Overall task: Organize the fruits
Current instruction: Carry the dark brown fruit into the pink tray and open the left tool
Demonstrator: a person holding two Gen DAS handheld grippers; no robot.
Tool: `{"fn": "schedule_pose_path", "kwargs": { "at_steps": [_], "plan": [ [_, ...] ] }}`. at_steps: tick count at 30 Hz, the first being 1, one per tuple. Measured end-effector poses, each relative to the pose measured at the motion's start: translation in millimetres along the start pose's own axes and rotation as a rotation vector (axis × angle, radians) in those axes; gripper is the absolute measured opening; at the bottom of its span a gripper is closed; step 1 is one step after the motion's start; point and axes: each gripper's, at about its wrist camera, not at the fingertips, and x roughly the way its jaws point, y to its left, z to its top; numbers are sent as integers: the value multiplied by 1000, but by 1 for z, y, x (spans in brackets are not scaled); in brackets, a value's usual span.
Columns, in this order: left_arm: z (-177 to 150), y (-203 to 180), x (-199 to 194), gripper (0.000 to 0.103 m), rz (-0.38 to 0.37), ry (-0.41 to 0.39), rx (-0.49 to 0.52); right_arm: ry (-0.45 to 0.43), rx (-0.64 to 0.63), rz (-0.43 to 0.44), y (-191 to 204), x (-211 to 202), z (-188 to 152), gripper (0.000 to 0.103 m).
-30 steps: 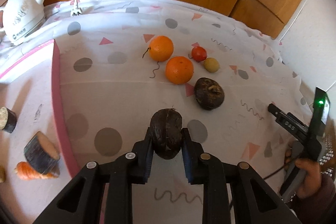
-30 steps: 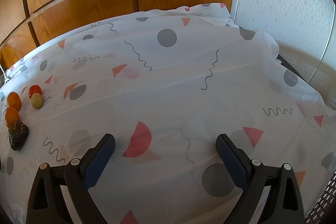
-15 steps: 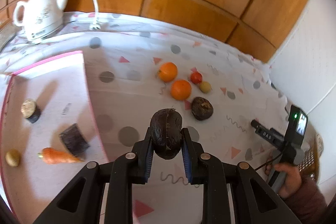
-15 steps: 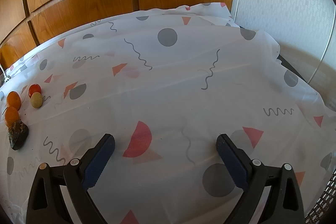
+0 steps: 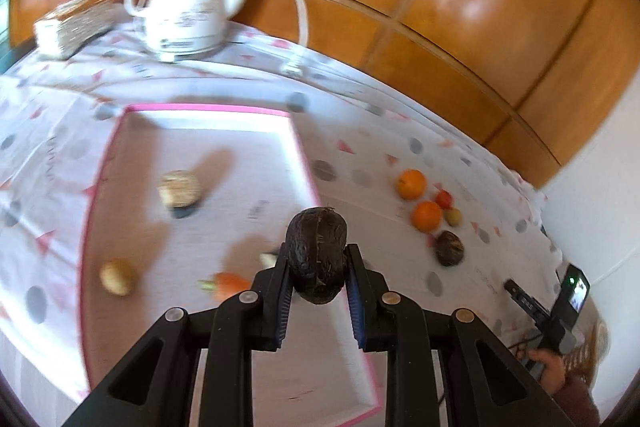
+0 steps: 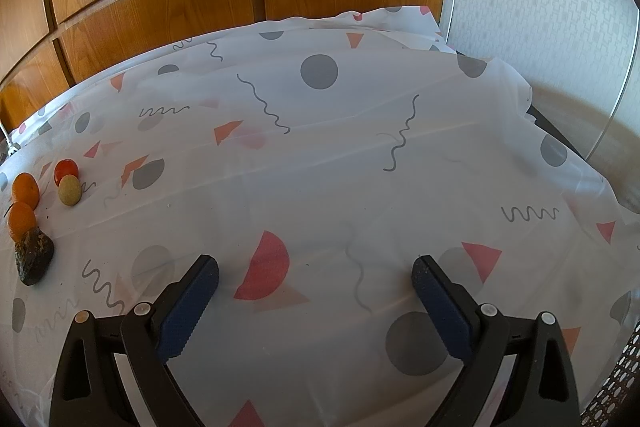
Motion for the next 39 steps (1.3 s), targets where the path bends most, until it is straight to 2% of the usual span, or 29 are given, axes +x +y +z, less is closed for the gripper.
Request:
{"fn": "schedule_pose_path", "kwargs": {
  "at_steps": [7, 11, 18, 19, 25, 30, 32, 39],
  "plan": [
    [3, 53, -12, 25, 92, -49, -138, 0, -1, 0, 0, 0, 0, 99],
    [4, 73, -5, 25, 145, -46, -189, 1, -1, -1, 0, 0, 0, 99],
    [-2, 84, 15, 25, 213, -9, -191, 6, -2, -8, 0, 0, 1, 99],
    [-3, 85, 14, 28, 214, -13, -190, 8, -3, -9, 0, 0, 1, 99],
    [-6, 77, 11, 28, 248, -24, -155, 55, 10, -19, 2, 0, 7, 99],
    [-8, 69, 1, 33, 295, -54, -141, 74, -24, 53, 16, -3, 14, 87],
    [-9, 67, -4, 39, 308, -69, -137, 70, -49, 92, 27, -6, 17, 85],
    [-9, 63, -13, 45, 311, -87, -136, 61, -155, 272, 80, -15, 34, 68]
  ]
}}
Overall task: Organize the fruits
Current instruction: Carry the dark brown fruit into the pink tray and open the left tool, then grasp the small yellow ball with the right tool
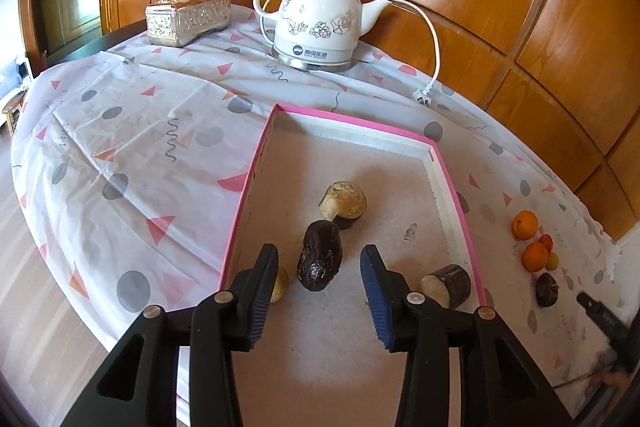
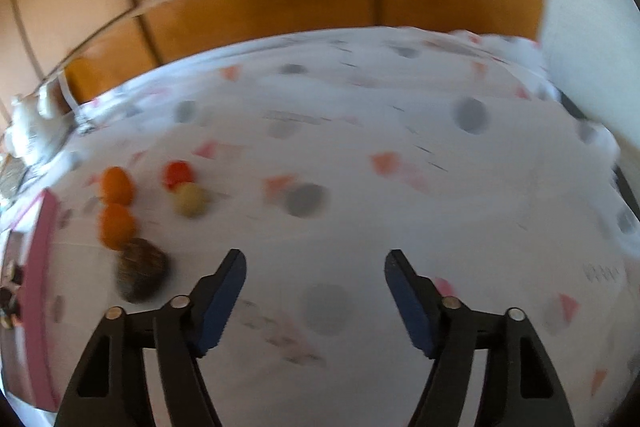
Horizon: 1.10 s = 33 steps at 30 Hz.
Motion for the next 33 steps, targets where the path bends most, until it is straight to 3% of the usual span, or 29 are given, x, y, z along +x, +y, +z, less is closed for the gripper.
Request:
{"fn": "schedule_pose_path", "kwargs": {
  "at_steps": [7, 13, 15, 17, 33],
  "plan": [
    [-5, -1, -3, 48, 3, 12, -1, 29, -105, 107, 53, 19, 28, 59],
    [-7, -1, -6, 52, 5, 14, 2, 113, -155, 106, 79, 58, 40, 59],
    [-7, 0, -7, 52, 7, 13, -2, 141, -179, 89, 84, 69, 39, 37],
    [-7, 1, -9, 52, 12, 9, -2, 121, -204, 61, 87, 69, 39, 25],
    [-12, 4, -17, 56, 10, -3, -11, 77, -68, -9, 26, 34, 11, 25]
  ]
}}
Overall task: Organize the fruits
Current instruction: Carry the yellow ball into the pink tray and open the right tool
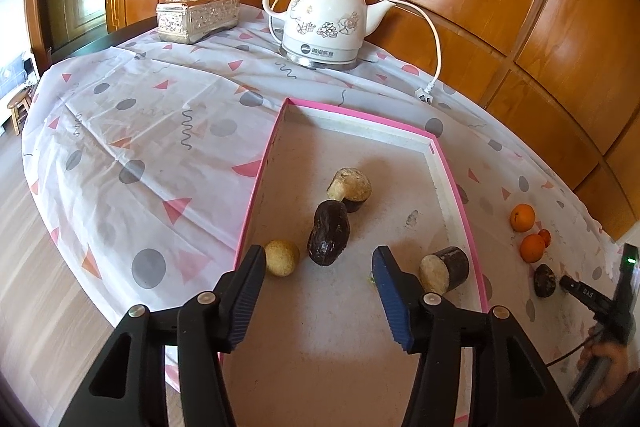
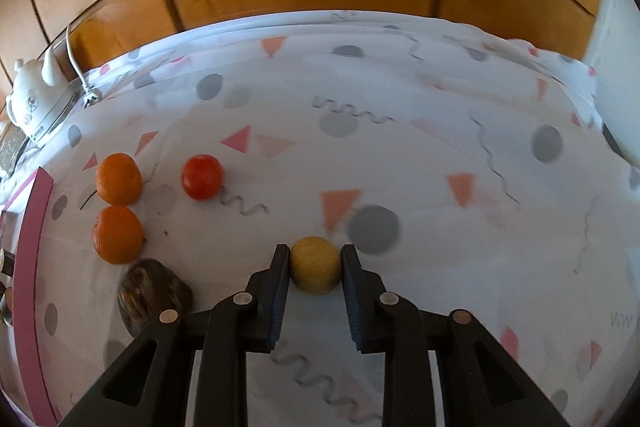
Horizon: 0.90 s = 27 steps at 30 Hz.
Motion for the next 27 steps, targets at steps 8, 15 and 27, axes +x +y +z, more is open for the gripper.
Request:
{"fn": "schedule_pose_path", "kwargs": {
  "at_steps": [8, 15, 27],
  "plan": [
    [-2, 0, -7, 58, -3, -16, -4, -56, 1, 84, 9, -36, -11, 25],
    [-4, 3, -13, 59, -9, -25, -14, -47, -135, 270, 69, -61, -25, 25],
    [2, 34, -18, 60, 22, -50, -98, -12, -475, 526, 205, -92, -58, 25]
  ]
}}
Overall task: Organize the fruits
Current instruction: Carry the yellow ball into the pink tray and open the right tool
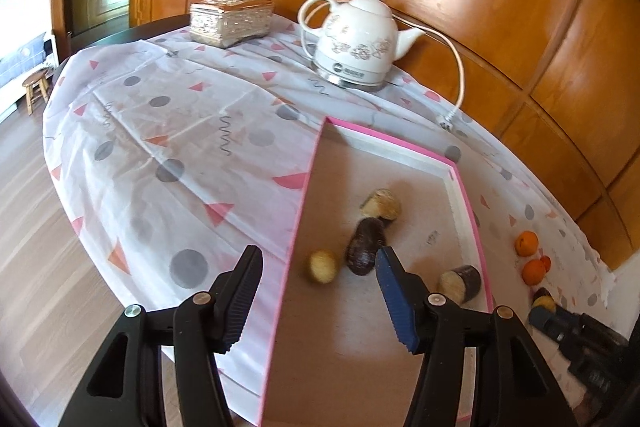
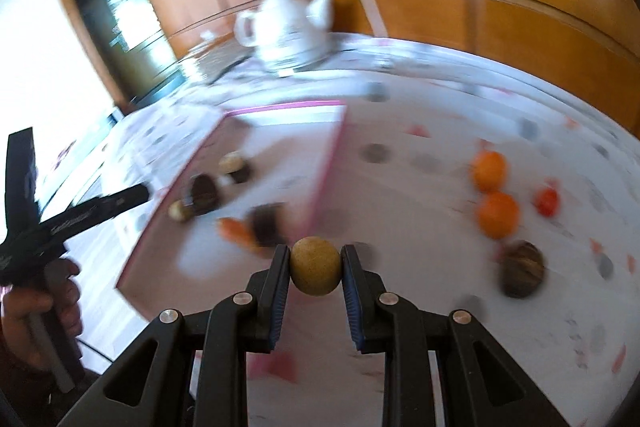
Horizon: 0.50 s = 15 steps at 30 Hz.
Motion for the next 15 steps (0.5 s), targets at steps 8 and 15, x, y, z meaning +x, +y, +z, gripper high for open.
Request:
{"fn": "schedule_pose_path", "kwargs": {
  "at_steps": [8, 15],
  "plan": [
    [1, 6, 3, 60, 8, 4, -12, 86, -143, 30, 50, 38, 1, 26],
    [-2, 2, 5, 60, 3, 15, 2, 104, -169, -3, 51, 43, -12, 30]
  ]
}}
